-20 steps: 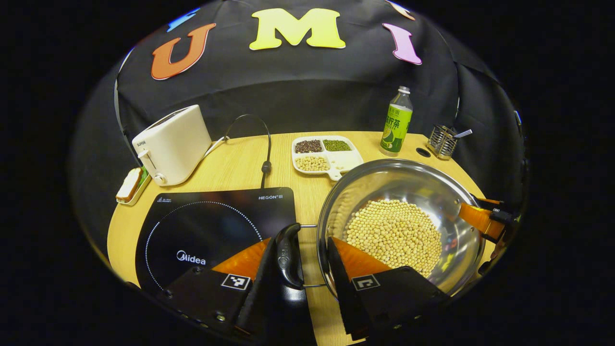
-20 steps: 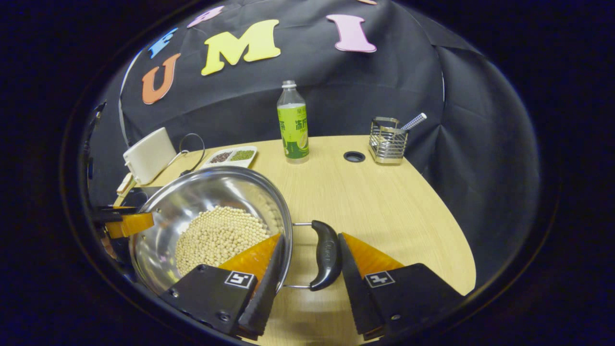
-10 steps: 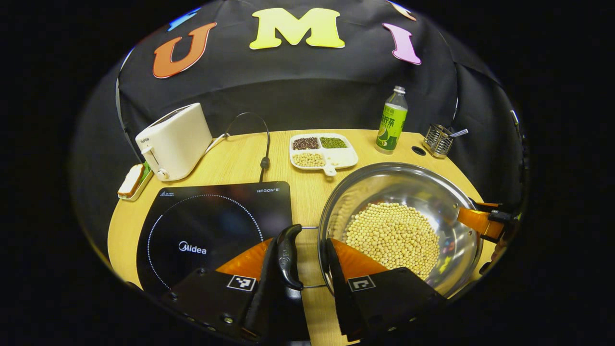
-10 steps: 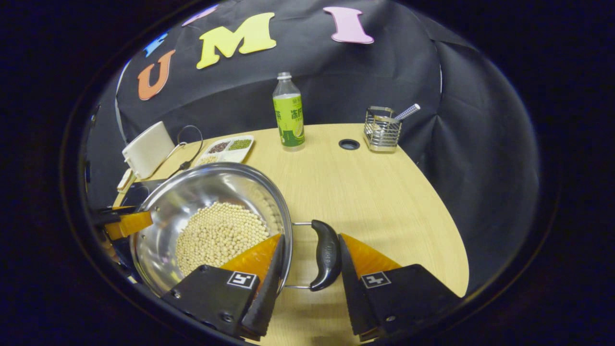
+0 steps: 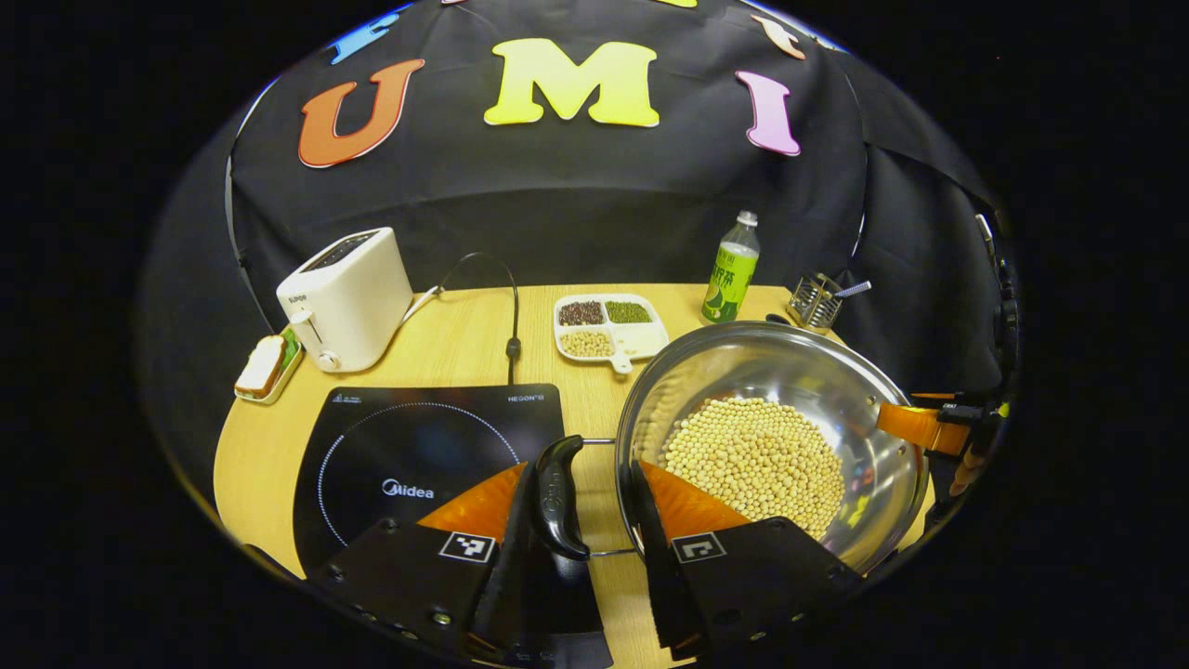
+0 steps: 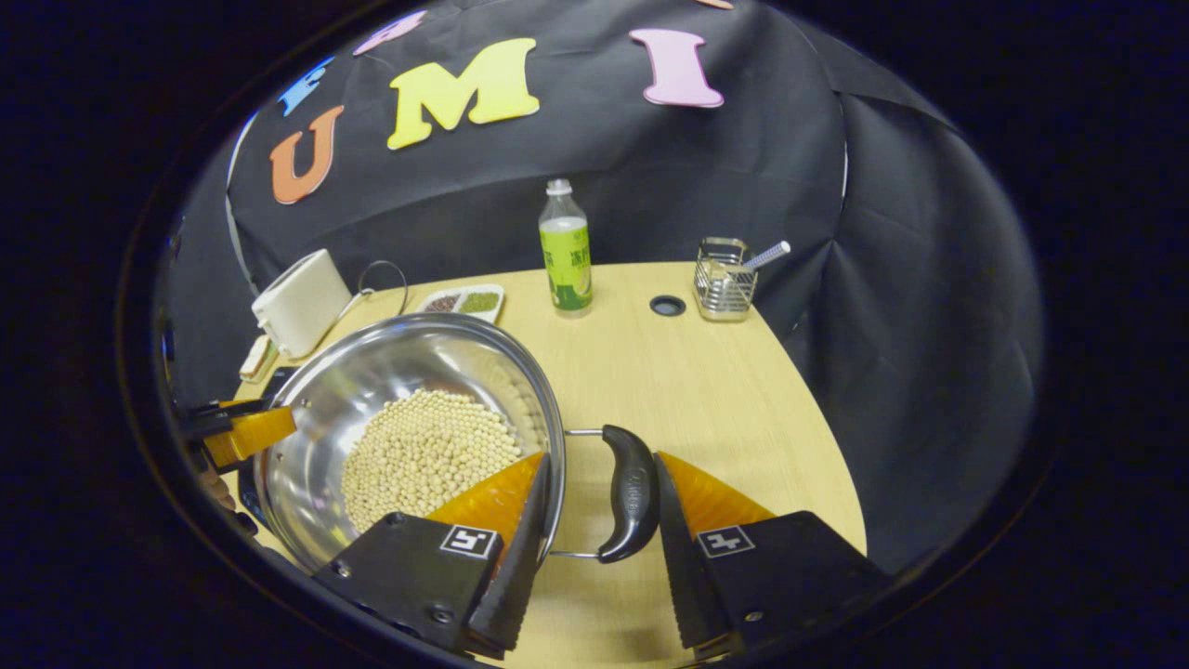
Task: First push the handle of the pot to place it horizontally, then grasp the pot with both hands and set it on the induction cooktop.
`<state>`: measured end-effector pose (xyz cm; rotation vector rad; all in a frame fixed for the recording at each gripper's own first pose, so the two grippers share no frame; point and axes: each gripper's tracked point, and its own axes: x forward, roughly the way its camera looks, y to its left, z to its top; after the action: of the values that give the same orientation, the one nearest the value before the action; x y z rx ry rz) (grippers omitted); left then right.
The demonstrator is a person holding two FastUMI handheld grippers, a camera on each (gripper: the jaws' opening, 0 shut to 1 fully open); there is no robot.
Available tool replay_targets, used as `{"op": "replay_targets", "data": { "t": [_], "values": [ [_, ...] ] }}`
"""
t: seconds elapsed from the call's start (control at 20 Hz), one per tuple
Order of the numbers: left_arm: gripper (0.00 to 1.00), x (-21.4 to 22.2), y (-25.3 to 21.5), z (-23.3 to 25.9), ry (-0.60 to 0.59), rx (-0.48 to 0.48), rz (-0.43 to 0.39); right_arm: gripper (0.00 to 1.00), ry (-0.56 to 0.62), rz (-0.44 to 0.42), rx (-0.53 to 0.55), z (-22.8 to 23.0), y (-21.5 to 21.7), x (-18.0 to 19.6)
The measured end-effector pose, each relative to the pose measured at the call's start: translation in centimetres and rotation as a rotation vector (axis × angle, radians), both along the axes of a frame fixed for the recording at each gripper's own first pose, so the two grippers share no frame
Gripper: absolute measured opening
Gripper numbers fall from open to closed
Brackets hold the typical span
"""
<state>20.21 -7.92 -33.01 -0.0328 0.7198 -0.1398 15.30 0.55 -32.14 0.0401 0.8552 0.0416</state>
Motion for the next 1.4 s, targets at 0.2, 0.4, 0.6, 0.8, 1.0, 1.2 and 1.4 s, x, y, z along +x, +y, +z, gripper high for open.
{"op": "replay_targets", "data": {
  "t": [0.2,0.4,0.6,0.8,1.0,1.2,1.4],
  "values": [
    [0.54,0.6,0.9,1.8,-0.053,0.009,0.007,0.62,-0.007,0.029,0.03,4.0,2.1,0.3],
    [0.54,1.0,2.2,4.3,-0.096,0.023,0.006,0.63,-0.043,0.056,0.013,8.0,3.9,0.9],
    [0.54,1.3,3.7,6.2,-0.135,0.025,0.019,0.63,-0.08,0.072,0.008,11.3,6.2,1.2],
    [0.54,1.6,5.4,7.6,-0.171,0.038,0.04,0.63,-0.098,0.091,0.022,13.5,9.0,1.6],
    [0.54,1.3,7.5,8.3,-0.184,0.033,0.076,0.63,-0.114,0.117,0.026,14.7,12.4,2.0],
    [0.54,0.6,10.4,9.0,-0.182,0.034,0.111,0.63,-0.106,0.146,0.041,14.5,16.1,2.5],
    [0.54,0.6,13.3,8.6,-0.16,0.036,0.139,0.63,-0.083,0.167,0.054,13.4,19.1,2.9]
  ]
}}
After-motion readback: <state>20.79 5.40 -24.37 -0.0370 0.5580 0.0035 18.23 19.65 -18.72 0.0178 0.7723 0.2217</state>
